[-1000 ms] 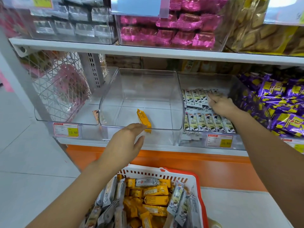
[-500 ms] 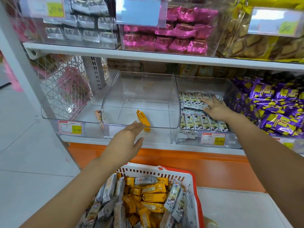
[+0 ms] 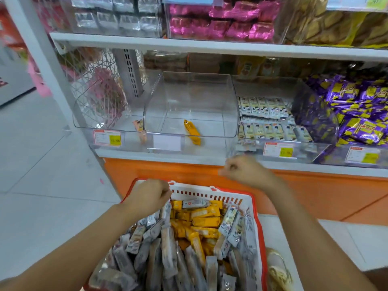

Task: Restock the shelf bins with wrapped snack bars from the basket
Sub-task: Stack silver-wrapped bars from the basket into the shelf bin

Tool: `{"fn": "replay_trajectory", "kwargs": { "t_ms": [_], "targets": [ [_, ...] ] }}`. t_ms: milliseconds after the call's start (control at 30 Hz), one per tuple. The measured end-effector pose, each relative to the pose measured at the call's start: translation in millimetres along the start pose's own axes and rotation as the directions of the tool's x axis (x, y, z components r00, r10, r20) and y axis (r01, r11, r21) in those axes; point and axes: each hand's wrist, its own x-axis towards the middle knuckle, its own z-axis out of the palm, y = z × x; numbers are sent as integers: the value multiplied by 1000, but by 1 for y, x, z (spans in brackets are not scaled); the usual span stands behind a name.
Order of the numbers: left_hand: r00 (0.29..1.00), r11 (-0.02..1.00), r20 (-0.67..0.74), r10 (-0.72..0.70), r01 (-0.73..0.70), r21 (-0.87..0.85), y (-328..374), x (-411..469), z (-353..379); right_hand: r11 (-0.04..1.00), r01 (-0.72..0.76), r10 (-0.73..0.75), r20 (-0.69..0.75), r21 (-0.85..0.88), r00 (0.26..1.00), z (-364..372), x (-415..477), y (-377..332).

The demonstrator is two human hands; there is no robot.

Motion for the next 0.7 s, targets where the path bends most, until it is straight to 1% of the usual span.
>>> {"fn": "replay_trajectory", "kwargs": {
  "t_ms": [33, 67, 100, 133, 167, 200, 233, 300, 400, 467, 567, 700],
  "targets": [
    [996, 1000, 86, -21, 19, 21, -6, -4, 11, 998, -30, 38, 152, -53, 988, 19, 1, 1],
    [986, 999, 165, -38, 33, 33, -11, -10, 24, 993, -53, 81, 298, -104, 951, 37, 0, 1],
    [972, 998, 231, -49, 41, 39, -15, -15, 35, 983, -65, 133, 419, -174, 898, 57, 0, 4],
    [959, 999, 281, -46, 38, 37, -17, -21, 46, 963, -60, 188, 495, -262, 848, 77, 1, 10],
    [943, 999, 331, -37, 26, 38, -16, -27, 53, 933, -30, 234, 538, -359, 810, 94, 2, 17],
    [928, 1000, 372, -13, 2, 31, -14, -33, 60, 891, 27, 259, 557, -453, 789, 110, 2, 25],
    [912, 1000, 411, 11, -19, 17, -11, -38, 64, 847, 80, 272, 557, -526, 784, 124, 1, 32],
    [892, 998, 450, 36, -55, 30, -7, -44, 68, 790, 116, 268, 509, -603, 818, 144, -5, 46],
    [885, 996, 465, 20, -59, 70, -8, -46, 66, 747, 72, 247, 376, -661, 893, 157, -24, 56],
    [887, 997, 461, 0, -34, 66, -9, -44, 64, 734, 37, 250, 320, -679, 914, 164, -34, 59],
    [887, 996, 462, -1, -38, 75, -6, -41, 62, 737, 16, 255, 301, -676, 919, 172, -40, 60],
    [884, 996, 467, -13, -29, 84, -5, -40, 60, 705, 117, 171, 328, -699, 929, 171, -40, 65]
  ]
}}
